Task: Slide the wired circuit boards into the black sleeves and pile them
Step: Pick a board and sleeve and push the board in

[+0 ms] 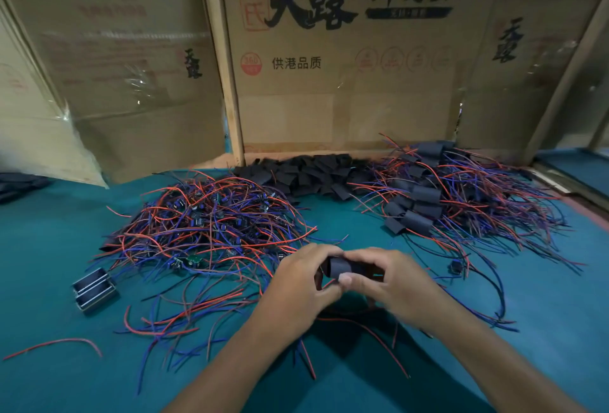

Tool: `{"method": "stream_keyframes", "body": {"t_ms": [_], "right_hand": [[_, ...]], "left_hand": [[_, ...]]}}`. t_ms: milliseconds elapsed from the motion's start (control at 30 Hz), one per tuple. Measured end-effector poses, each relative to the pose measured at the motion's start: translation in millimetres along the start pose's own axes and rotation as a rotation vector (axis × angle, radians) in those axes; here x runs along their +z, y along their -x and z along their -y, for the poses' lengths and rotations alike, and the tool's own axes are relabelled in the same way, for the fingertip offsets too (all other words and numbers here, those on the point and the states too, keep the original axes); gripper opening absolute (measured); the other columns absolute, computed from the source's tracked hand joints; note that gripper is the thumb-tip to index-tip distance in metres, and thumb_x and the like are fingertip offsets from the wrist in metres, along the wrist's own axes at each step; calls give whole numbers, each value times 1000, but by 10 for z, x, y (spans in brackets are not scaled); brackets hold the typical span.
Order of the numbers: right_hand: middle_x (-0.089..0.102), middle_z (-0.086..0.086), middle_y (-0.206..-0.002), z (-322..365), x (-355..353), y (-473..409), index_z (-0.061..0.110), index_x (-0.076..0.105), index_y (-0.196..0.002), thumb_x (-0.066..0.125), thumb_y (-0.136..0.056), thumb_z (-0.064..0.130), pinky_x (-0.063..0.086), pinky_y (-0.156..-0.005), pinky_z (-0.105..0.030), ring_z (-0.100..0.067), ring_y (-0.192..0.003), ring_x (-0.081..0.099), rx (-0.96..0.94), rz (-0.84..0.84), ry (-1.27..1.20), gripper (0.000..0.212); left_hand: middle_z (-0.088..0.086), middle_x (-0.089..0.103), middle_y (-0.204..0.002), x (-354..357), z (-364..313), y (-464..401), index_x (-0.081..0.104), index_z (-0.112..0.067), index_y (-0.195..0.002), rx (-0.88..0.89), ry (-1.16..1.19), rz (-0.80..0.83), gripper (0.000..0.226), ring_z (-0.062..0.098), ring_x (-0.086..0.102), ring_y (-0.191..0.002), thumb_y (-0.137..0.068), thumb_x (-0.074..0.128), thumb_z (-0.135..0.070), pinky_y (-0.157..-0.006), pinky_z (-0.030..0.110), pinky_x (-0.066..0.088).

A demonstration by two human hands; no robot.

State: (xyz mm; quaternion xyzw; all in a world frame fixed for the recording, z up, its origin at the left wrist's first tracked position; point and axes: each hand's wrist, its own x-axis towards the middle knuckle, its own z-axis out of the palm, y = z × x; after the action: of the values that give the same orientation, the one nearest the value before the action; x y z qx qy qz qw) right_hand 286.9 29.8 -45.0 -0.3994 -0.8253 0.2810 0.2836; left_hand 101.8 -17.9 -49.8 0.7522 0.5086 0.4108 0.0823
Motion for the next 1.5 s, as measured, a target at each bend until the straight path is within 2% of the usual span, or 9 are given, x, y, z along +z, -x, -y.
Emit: {"method": "stream_keyframes", "body": {"t_ms": [200, 333, 533, 633, 733, 833, 1033, 1400, 1500], "right_hand": [[50, 10, -76, 60, 58, 18, 15, 63, -93, 50, -94, 49, 31, -66, -12, -6, -71, 43, -220, 15, 189, 37], [41, 17, -76, 171, 39, 48, 19, 55, -88, 45, -91, 62, 32, -68, -11, -1, -71, 40, -290, 28, 138, 45], [43, 18, -72, 163, 49, 68, 22, 46, -82, 53, -95, 50, 34, -64, -13, -6, -67, 40, -254, 36, 147, 31], [53, 10, -69, 93, 5, 59, 19, 57, -91, 52, -95, 51, 42, -61, -25, -10, -66, 54, -130, -77, 80, 33], [59, 5, -71, 57, -36, 48, 26, 58, -102, 41, -87, 67, 44, -63, -26, -8, -65, 57, -53, -163, 64, 48], [60, 10, -78, 33, -35, 58, 30, 56, -109, 36, -83, 74, 42, -64, -20, -1, -75, 56, -47, -144, 77, 55], [56, 14, -78, -31, -13, 39, 34, 56, -103, 44, -86, 72, 40, -63, -19, 2, -77, 51, -75, -127, 104, 43], [56, 16, -79, -91, -1, 32, 38, 53, -101, 44, -84, 77, 41, -62, -18, -2, -78, 52, -89, -118, 132, 44], [55, 15, -76, -114, 0, 34, 39, 51, -99, 42, -84, 78, 38, -57, -18, -3, -75, 52, -85, -115, 135, 43]], "left_hand": [[3, 67, -113, -16, -40, 8, 66, -8, -121, 36, -53, 81, 41, 19, 61, -107, -80, 74, -8, -95, 23, 42], [4, 61, -107, -29, -73, 29, 63, -10, -127, 24, -151, 106, 48, 21, 57, -102, -86, 63, -35, -89, 28, 42], [0, 46, -129, -37, -98, 6, 29, -22, -154, -24, -353, 270, 70, 20, 43, -122, -91, 60, -24, -99, 31, 37], [-2, 50, -130, -257, 103, -195, 42, -22, -147, -95, -418, 263, 55, 17, 44, -125, -95, 57, -25, -104, 32, 39], [6, 59, -120, -526, 462, -648, 63, -12, -124, -254, -575, 235, 29, 25, 53, -117, -100, 48, -14, -96, 41, 47], [12, 59, -127, -672, 809, -1080, 60, -10, -128, -270, -719, 225, 30, 28, 54, -118, -102, 46, -12, -97, 43, 47], [-6, 49, -149, -636, 1226, -1385, 47, -30, -145, 6, -1086, 647, 42, 22, 45, -135, -103, 50, -26, -106, 42, 40], [5, 55, -127, -677, 1145, -1392, 51, -18, -129, -42, -1053, 470, 33, 26, 57, -114, -97, 59, -13, -89, 40, 49], [3, 62, -121, -835, 945, -1371, 57, -20, -121, -34, -991, 272, 27, 26, 61, -109, -95, 63, -18, -86, 40, 50]]}}
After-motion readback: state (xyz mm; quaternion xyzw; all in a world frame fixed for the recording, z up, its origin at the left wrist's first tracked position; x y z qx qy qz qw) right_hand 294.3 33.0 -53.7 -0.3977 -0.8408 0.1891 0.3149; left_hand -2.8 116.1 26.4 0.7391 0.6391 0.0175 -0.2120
